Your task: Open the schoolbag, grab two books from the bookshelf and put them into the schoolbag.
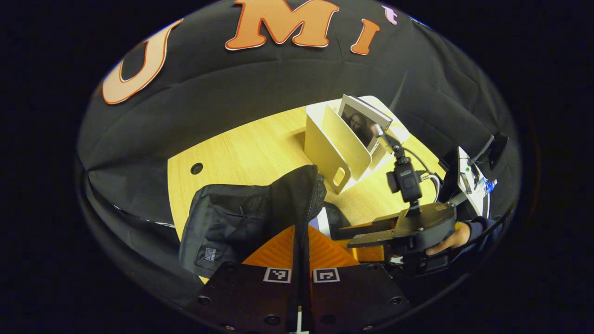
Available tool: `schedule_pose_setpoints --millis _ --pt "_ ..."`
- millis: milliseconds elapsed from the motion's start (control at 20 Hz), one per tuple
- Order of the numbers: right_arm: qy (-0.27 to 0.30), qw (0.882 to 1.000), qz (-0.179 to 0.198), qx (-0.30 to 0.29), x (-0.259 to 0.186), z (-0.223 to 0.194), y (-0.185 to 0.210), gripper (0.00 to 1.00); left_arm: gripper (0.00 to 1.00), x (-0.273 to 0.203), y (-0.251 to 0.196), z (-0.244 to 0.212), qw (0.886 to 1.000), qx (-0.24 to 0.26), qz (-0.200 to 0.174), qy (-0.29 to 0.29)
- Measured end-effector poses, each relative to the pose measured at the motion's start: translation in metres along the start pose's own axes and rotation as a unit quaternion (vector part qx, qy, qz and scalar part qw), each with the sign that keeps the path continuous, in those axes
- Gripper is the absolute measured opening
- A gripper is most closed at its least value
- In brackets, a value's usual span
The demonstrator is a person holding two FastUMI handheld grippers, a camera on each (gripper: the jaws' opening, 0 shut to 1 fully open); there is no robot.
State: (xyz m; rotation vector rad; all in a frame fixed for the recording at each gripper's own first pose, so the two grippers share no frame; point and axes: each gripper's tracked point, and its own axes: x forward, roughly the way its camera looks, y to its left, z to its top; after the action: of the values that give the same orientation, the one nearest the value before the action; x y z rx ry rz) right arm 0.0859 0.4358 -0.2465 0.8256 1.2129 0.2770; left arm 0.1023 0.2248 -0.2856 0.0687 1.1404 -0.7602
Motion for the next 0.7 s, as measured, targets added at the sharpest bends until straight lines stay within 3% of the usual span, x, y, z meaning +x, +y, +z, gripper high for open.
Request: schedule_pose_setpoints --millis 50,150,250,350,700 --pt "0.002 1.000 -0.005 -0.011 -0.013 0.003 -0.002 0.98 0.04 0.001 0.000 -0.001 1.000 -0.005 0.000 -0.001" --pt "0.004 0.999 -0.023 -0.026 -0.035 0.012 -0.011 0.97 0.04 0.002 -0.002 0.000 1.000 -0.009 -0.001 -0.002" --pt "-0.002 0.996 -0.066 -0.058 -0.058 0.031 -0.037 0.98 0.04 0.005 -0.002 0.001 1.000 -0.009 0.000 -0.003" --pt "-0.022 0.990 -0.112 -0.085 -0.081 0.060 -0.059 0.97 0.04 0.008 -0.003 0.000 1.000 -0.010 0.001 0.000" --pt "-0.048 0.967 -0.192 -0.158 -0.164 0.151 -0.095 0.98 0.04 0.013 0.002 0.001 1.000 -0.026 0.006 0.006"
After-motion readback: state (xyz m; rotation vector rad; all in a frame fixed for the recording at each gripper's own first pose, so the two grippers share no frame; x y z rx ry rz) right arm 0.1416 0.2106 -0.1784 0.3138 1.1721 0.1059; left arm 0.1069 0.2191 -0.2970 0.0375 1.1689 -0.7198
